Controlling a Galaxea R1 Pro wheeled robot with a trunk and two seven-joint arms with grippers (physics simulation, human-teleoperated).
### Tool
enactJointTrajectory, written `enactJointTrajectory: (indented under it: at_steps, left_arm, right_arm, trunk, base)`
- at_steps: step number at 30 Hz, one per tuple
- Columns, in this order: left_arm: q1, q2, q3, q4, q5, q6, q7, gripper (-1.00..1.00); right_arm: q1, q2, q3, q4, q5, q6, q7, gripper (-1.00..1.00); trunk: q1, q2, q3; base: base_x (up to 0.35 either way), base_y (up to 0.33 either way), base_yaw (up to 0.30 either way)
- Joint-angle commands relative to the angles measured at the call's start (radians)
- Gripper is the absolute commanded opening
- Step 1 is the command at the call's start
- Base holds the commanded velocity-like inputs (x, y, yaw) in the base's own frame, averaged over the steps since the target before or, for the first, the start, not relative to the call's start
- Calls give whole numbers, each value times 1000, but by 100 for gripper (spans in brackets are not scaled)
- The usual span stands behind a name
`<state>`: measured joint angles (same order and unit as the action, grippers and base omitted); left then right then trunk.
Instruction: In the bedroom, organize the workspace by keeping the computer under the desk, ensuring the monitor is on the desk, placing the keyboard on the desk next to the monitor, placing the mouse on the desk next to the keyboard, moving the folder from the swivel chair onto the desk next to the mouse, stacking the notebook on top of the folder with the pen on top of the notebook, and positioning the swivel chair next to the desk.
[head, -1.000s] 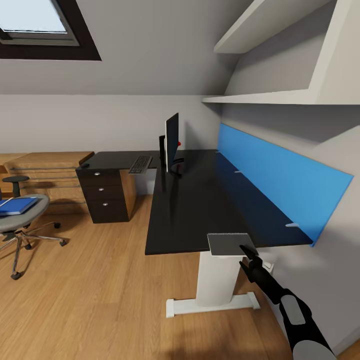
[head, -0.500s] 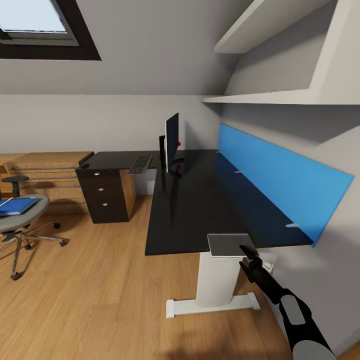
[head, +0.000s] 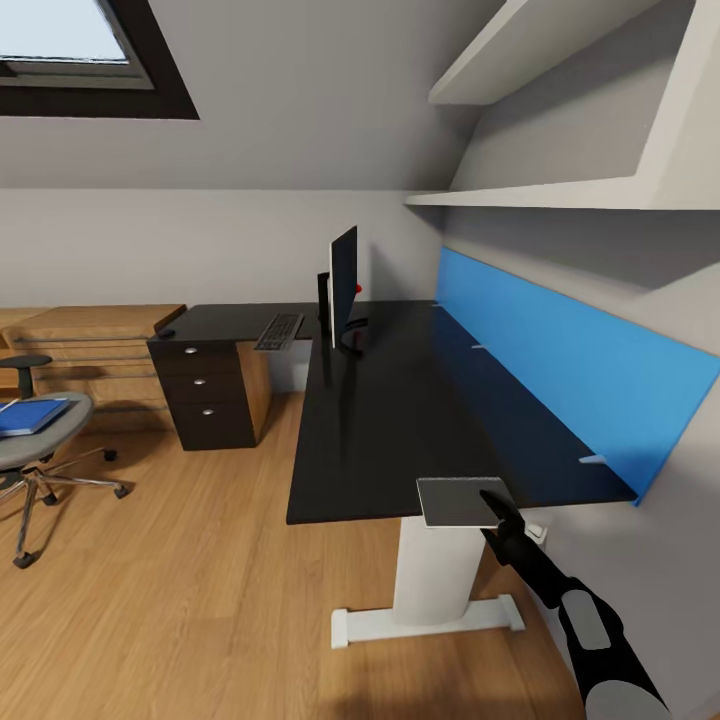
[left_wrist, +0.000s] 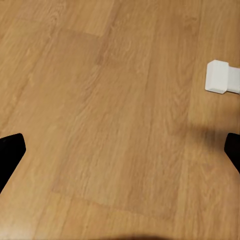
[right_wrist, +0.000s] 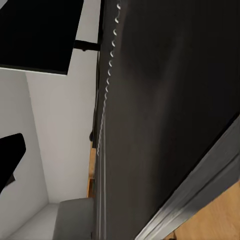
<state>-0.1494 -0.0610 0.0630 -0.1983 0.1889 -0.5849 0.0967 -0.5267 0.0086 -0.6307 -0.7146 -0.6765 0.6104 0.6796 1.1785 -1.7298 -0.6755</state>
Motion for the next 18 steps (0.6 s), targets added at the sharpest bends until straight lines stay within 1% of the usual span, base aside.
enactJointTrajectory:
  at_steps: [1,9,10,18]
  left_arm:
    - [-1,-1,6,0,-3,-3,0,100]
    - [-1,-1,6,0,-3,-3,0,100]
    - [-1,-1,6,0,-3,-3,0,100]
    - [-1,-1,6,0,-3,-3,0,100]
  right_arm:
    - [-1,1,-4,0,-3,7,1,100]
    - [-1,1,-5,0,-3,7,1,100]
    - [-1,1,-5,0,-3,7,1,-100]
    - [-1,1,-4,0,-2,7,1,-100]
  trunk:
    - [0,0,-1]
    - [0,0,-1]
    - [0,0,-1]
    - [0,0,-1]
  base:
    - [13,0,0]
    - [6,0,0]
    - [2,0,0]
    - [0,0,0]
